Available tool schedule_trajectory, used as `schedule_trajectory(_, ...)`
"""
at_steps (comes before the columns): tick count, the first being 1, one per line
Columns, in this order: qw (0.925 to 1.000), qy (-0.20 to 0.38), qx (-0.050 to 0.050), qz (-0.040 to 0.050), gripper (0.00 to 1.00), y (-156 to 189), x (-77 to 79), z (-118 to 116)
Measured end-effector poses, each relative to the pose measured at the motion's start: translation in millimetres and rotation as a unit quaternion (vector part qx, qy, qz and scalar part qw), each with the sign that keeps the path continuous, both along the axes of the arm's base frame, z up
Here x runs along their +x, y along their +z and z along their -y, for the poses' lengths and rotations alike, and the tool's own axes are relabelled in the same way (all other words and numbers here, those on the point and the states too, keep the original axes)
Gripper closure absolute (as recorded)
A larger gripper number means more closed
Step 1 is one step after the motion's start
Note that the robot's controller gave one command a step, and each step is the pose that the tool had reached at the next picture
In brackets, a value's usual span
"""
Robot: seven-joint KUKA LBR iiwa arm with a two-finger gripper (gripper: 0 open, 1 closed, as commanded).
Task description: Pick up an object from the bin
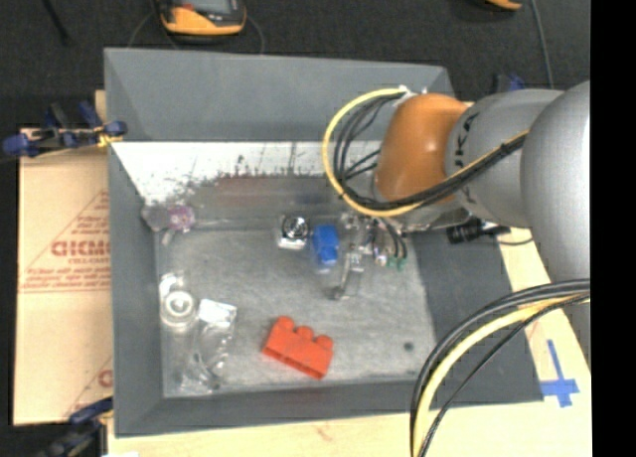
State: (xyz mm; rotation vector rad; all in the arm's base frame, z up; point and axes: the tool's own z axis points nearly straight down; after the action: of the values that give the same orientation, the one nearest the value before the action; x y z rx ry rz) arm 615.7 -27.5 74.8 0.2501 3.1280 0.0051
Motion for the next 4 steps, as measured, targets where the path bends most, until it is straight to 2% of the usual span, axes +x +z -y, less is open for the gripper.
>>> schedule_trajectory(1,0.9880,-0.154,0.000,0.0020,0.00,-3.8,4.5,-44.4)
schedule_trajectory(2,0.9882,-0.153,-0.002,0.0030,1.00,-2.7,5.1,-42.5)
schedule_trajectory(3,0.9898,-0.143,0.000,0.0042,1.00,106.8,16.7,-31.8)
schedule_trajectory(4,0.9922,-0.124,-0.003,-0.0011,1.00,78.3,19.1,23.9)
